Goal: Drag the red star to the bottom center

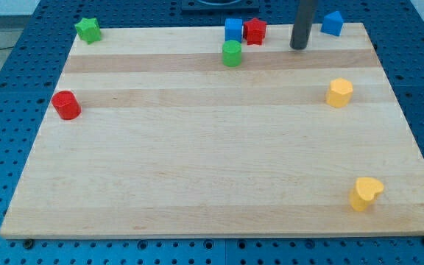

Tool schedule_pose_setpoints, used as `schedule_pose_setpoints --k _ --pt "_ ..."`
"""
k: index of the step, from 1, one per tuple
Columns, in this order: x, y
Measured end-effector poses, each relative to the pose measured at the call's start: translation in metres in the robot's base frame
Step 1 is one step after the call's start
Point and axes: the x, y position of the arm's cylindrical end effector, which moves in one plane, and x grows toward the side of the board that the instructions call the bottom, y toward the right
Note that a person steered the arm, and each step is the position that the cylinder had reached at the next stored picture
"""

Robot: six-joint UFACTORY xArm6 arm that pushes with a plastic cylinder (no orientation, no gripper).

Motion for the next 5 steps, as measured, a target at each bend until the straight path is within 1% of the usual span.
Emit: schedule_pose_setpoints --k 1,3,4,5 --pt "-0.044 -0.015" --pt "-0.045 -0.058" --pt "-0.043 -0.071" --pt "-0.03 -0.072"
